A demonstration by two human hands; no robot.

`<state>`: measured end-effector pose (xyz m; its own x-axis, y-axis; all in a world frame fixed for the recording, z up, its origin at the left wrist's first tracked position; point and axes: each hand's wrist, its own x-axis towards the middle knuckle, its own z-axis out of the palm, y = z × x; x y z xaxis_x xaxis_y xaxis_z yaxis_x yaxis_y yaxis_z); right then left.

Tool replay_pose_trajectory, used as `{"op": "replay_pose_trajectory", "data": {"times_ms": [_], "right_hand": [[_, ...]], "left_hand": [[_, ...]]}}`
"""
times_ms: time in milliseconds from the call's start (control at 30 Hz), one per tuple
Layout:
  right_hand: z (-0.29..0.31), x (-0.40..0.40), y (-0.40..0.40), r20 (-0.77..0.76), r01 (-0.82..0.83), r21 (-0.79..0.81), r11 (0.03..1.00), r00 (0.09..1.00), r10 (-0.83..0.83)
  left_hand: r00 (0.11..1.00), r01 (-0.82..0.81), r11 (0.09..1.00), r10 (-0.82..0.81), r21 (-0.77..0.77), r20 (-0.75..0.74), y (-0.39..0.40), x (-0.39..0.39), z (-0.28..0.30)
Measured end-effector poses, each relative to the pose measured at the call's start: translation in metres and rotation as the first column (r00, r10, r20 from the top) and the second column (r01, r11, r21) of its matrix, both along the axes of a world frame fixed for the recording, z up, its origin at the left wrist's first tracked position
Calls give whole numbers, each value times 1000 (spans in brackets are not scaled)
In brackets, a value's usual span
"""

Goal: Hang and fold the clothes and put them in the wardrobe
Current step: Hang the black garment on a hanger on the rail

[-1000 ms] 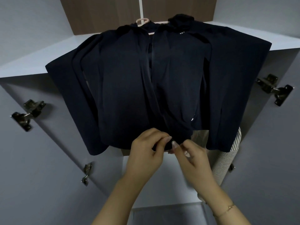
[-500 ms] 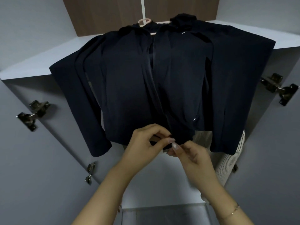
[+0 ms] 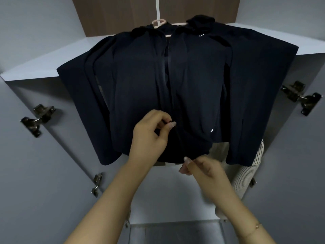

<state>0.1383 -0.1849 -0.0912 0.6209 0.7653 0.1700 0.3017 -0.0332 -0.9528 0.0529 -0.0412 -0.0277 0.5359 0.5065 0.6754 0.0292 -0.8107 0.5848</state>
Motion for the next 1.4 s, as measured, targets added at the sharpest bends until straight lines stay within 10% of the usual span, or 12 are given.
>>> {"op": "replay_pose_trajectory", "data": {"times_ms": [367, 567, 767, 967, 1300, 1400], "right_hand": [[74, 10, 19, 617, 158, 8, 987, 776, -129], [69, 15, 28, 658, -29, 126, 992, 750, -62], [81, 28, 14, 727, -72, -193, 978, 659, 192], [144, 35, 39, 818, 152, -43, 987, 573, -53], [135, 27, 30, 811, 67, -219, 973, 567, 143], [171, 41, 52, 836, 249, -39, 968, 539, -105]], "left_hand": [[989, 124, 992, -125, -20, -79, -1, -9, 46], [1000, 29, 999, -29, 39, -9, 4, 2, 62], [1000, -23, 999, 23, -45, 12, 21, 21, 83], [998, 52, 998, -54, -47, -34, 20, 21, 105], [999, -52, 998, 52, -22, -8, 42, 39, 154], [1000, -29, 999, 29, -17, -5, 41, 43, 156]]}}
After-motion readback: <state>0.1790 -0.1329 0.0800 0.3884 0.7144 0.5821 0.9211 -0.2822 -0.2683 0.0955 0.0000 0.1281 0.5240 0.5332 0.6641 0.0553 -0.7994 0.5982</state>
